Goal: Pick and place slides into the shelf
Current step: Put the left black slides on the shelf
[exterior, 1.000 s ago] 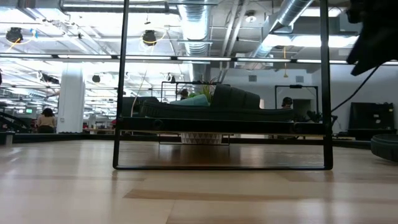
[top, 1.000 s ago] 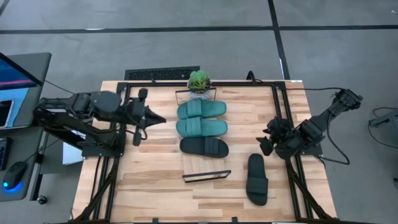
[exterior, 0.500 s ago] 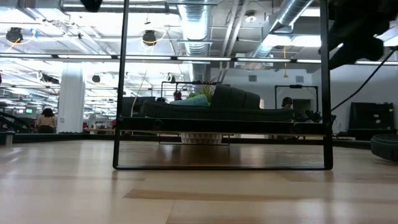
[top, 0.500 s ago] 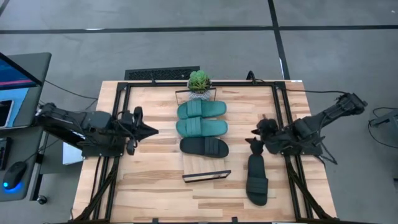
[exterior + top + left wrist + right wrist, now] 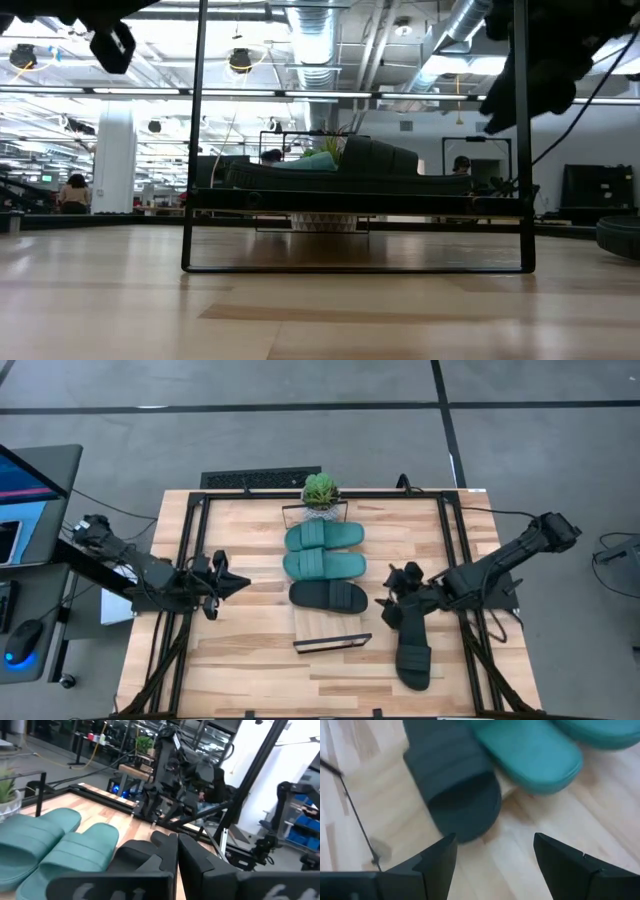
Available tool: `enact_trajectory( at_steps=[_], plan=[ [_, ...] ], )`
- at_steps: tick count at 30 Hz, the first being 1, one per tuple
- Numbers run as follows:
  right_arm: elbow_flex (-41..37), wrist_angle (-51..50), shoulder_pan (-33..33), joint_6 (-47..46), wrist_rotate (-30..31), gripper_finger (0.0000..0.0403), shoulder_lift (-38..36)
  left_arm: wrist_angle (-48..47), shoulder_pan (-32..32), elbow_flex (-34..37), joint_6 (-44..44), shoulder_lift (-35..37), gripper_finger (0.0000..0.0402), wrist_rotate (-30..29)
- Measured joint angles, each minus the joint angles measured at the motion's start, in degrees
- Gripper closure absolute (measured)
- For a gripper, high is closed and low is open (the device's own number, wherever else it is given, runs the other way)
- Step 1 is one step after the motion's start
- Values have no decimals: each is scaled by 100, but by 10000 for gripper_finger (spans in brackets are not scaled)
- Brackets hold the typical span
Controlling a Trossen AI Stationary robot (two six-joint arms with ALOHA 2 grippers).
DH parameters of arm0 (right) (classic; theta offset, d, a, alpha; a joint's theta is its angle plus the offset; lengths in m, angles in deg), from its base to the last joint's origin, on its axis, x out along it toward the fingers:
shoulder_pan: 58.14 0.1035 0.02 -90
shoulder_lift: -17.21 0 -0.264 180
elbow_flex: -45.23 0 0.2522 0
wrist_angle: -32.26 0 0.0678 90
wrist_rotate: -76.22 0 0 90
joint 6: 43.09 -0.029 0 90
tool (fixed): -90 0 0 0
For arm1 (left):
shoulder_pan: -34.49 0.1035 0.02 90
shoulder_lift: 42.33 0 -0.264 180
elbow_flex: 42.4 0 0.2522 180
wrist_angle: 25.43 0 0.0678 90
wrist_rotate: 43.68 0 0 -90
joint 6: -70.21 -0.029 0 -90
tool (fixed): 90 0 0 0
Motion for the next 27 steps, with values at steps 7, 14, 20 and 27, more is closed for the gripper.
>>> enact_trajectory(
  at_steps=[7, 14, 20, 27],
  plan=[
    [0, 440, 23, 389, -746, 147, 601, -11, -371, 19, -1, -2, 401, -491],
    [0, 1069, -123, 1020, -1144, 147, 929, 4, -441, 19, 82, -2, 401, -516],
    [0, 1178, -312, 1405, -1432, 147, 991, -12, -441, 19, 195, -2, 401, -514],
    [0, 900, -368, 1015, -1328, 202, 991, -15, -441, 19, 215, -2, 401, -514]
  ],
)
